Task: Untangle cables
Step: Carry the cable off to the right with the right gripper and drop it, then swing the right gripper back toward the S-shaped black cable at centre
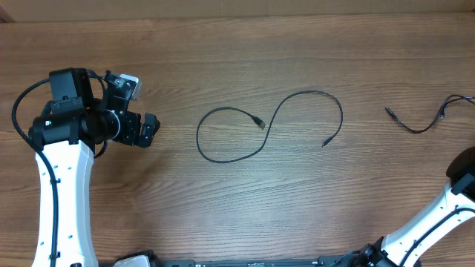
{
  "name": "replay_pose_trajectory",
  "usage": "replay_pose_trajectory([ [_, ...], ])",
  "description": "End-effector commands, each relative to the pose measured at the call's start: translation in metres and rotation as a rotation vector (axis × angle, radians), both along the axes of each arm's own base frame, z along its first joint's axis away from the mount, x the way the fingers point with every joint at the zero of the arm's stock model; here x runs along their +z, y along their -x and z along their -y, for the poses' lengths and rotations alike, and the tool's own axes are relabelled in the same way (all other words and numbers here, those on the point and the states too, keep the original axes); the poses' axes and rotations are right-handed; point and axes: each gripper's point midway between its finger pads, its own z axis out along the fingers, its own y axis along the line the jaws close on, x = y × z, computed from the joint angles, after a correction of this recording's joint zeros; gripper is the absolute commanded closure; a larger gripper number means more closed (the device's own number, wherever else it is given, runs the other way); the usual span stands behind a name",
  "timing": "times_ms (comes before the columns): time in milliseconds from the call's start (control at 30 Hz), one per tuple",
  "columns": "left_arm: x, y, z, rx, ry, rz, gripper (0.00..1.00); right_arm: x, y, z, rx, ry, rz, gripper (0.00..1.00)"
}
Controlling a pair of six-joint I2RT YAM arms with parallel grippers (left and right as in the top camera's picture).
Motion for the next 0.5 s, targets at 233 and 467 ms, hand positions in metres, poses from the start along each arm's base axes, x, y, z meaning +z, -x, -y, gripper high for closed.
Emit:
replay_pose_trajectory([
  [233, 0.0008, -0.0016, 0.0014, -0.014, 0.009, 0.008, 0.0, -0.0034, 0.0, -0.0025, 0.006, -0.012, -0.01, 0.69],
  [467, 0.0008, -0.0016, 0.0013, -0.014, 0.009, 0.008, 0.0, -0.005, -0.0041, -0.0089, 0.015, -0.055, 0.019, 0.65],
])
